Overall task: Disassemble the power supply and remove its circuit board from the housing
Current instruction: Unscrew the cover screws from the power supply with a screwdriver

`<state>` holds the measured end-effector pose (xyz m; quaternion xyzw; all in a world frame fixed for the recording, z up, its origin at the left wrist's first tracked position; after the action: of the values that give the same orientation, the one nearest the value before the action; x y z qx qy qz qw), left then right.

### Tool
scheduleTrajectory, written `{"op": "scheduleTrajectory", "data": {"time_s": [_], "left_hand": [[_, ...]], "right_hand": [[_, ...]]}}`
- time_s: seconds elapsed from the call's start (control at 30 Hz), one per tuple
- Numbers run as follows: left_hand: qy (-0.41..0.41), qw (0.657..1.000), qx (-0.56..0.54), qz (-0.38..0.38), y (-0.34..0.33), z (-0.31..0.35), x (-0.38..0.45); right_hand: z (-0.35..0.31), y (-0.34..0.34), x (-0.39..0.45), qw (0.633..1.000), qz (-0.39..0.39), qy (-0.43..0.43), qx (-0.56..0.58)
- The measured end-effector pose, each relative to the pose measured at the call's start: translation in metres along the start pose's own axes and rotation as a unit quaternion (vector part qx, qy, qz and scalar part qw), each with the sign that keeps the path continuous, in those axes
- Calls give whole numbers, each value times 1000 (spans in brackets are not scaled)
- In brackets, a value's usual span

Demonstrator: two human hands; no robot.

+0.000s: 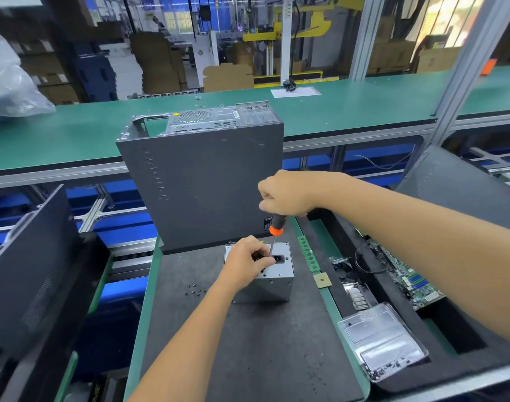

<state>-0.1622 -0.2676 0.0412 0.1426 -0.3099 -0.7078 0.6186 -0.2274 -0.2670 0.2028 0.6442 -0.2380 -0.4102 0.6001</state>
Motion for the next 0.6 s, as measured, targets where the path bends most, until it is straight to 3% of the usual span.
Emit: {"op": "scheduleTrajectory", "data": {"time_s": [0.17, 0.37, 0.5, 0.6], "left_hand": [[0, 1000, 25, -4, -1, 2, 1], [2, 1000, 30, -3, -3, 1, -3], [6, 998, 56, 12, -3, 0, -2], [0, 996, 93, 9, -8, 4, 0]], "right_hand": [[-6, 6, -5, 988, 22, 41, 146], [4, 4, 3, 997, 54, -28, 42], [-7, 3, -4, 986, 27, 37, 163], [0, 0, -6, 979, 18, 17, 205]]}}
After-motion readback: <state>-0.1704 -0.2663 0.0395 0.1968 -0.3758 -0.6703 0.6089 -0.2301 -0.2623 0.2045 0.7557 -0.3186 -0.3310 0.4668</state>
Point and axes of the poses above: each hand's wrist, its own x-axis towards the middle knuckle, its own y-axis out of the back of the hand, z = x × y, the point moved 10 cm from there along x, towards the middle knuckle, and after that the axes turned 2 degrees about -y, right-handed, at the moved point
